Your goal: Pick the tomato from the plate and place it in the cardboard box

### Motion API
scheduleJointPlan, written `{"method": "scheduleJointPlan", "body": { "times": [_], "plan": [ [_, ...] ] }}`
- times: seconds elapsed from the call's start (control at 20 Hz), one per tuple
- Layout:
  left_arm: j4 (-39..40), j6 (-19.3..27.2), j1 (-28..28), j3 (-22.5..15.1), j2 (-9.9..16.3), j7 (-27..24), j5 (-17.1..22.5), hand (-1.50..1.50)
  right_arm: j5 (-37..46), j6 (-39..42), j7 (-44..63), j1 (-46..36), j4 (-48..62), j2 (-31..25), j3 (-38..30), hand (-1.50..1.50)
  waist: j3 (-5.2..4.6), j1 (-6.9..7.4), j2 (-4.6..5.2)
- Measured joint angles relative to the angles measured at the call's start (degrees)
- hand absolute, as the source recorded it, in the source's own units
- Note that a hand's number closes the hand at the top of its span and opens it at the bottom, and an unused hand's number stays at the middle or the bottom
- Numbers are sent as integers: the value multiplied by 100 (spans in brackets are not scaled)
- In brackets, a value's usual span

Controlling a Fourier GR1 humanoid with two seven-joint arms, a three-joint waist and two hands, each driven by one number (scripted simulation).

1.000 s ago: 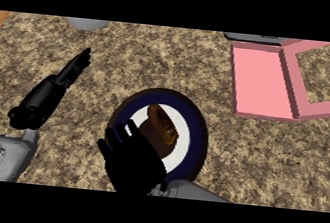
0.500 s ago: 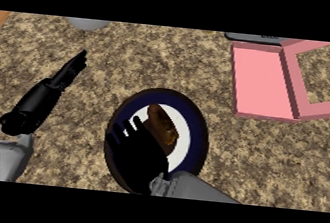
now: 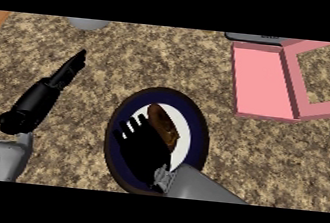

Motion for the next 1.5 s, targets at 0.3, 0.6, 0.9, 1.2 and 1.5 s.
{"method": "scheduleJointPlan", "body": {
  "times": [0.3,0.6,0.9,1.2,1.5],
  "plan": [
    [-75,-47,12,51,-86,57,-36,0,230,-549,-781,-131,387,-4,127,150,-1,14,-3],
    [-75,22,39,-3,-245,76,-207,0,572,-1252,-1247,-163,639,-2,-38,150,1,8,-2],
    [-108,3,-62,66,-198,66,-172,0,200,-1739,153,-535,1520,-72,-2032,150,10,-19,135],
    [-124,-118,-178,-53,-219,27,-159,0,259,-2422,1535,-1585,2417,-203,-3463,150,0,309,224],
    [-57,-201,-386,-176,-293,59,-167,0,728,-2833,2285,-2979,3570,-426,-3931,150,-10,541,238]
  ]
}}
